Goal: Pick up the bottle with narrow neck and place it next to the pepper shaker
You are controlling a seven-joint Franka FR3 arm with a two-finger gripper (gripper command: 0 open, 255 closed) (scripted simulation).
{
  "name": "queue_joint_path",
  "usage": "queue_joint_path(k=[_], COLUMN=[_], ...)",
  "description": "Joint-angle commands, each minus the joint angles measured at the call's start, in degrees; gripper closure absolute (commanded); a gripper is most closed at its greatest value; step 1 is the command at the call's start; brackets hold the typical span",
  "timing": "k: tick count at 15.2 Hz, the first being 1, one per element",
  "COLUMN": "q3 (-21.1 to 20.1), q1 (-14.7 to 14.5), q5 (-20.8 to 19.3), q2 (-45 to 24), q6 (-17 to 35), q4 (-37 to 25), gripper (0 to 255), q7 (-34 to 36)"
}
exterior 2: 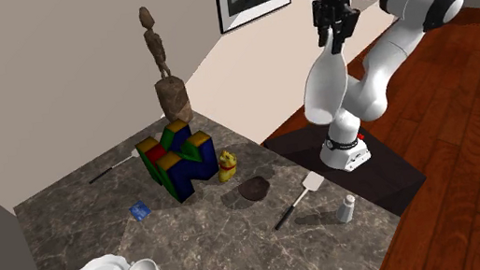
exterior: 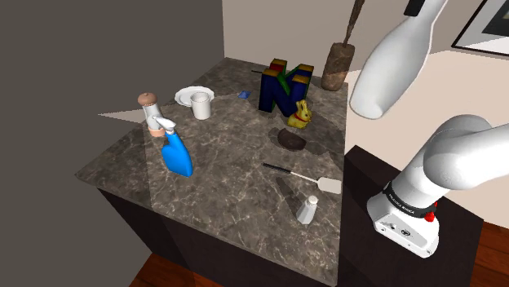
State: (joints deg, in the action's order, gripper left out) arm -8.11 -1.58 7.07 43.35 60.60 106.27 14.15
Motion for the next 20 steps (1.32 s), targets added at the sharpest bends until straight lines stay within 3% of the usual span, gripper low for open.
queue_joint_path(k=[1,8,20], q3=[-2.09,-9.85,-10.69], q1=[-0.19,-0.28,-1.30], q5=[2.05,9.90,11.01], q2=[1.70,4.94,11.90], q6=[-0.83,-3.31,3.78], q4=[0.59,-0.48,13.57], gripper=[255,255,255], q7=[2.64,12.10,10.49])
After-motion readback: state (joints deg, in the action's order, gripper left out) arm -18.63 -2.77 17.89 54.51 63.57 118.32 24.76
